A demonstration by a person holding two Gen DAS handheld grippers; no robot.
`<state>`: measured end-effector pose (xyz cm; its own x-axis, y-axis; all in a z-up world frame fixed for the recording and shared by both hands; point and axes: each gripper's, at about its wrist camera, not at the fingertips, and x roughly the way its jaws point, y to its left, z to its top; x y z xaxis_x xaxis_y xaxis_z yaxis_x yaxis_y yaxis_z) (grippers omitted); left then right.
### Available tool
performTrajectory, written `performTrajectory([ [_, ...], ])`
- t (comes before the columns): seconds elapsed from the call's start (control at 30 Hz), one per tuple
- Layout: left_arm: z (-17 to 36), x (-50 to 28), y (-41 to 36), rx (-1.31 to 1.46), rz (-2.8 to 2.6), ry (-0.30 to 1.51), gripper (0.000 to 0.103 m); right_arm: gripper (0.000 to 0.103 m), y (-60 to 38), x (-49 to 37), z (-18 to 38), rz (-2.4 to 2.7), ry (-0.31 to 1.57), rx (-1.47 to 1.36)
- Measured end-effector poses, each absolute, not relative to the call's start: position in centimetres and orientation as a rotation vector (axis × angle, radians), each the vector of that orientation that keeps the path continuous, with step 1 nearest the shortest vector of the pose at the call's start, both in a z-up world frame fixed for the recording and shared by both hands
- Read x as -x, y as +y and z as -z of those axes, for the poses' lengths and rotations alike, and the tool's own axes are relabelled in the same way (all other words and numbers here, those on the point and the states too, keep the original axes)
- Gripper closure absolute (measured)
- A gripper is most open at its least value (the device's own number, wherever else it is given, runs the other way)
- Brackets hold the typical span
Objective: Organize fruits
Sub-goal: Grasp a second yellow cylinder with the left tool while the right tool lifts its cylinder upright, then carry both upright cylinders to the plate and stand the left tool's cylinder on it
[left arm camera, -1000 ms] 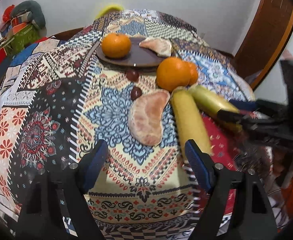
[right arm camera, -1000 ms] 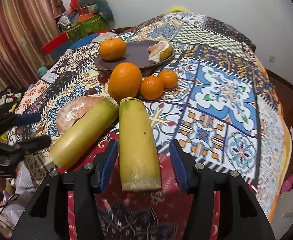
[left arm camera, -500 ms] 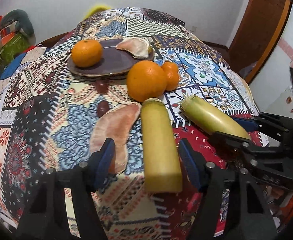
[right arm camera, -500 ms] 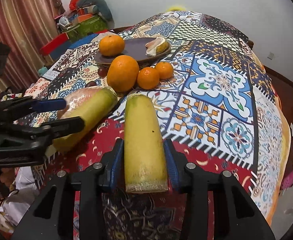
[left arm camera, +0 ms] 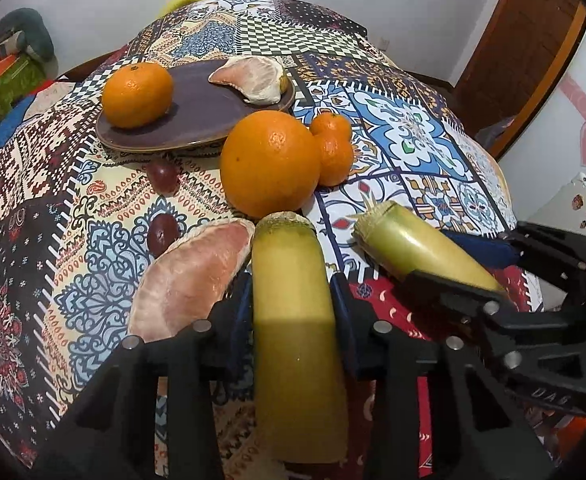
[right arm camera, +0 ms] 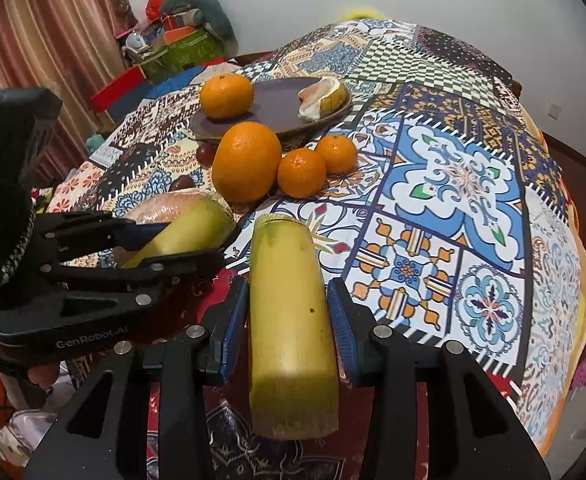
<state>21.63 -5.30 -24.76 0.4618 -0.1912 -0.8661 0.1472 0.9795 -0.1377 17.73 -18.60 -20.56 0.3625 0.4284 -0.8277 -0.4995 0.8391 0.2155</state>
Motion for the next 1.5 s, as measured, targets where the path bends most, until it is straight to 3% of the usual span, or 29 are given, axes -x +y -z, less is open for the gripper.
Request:
performTrajectory([
  [0.73, 17.3, -18.9, -2.7, 0.040, 0.155, 0.854, 0.067, 0.068, -18.6, -17.8, 15.0, -0.554, 0.867, 0.063],
  [1.5, 13.9, -25.0, 0.7, 0.095, 0.104, 0.740, 0.067, 0.068, -15.9, -24.1, 11.9, -0.559, 0.752, 0.047],
])
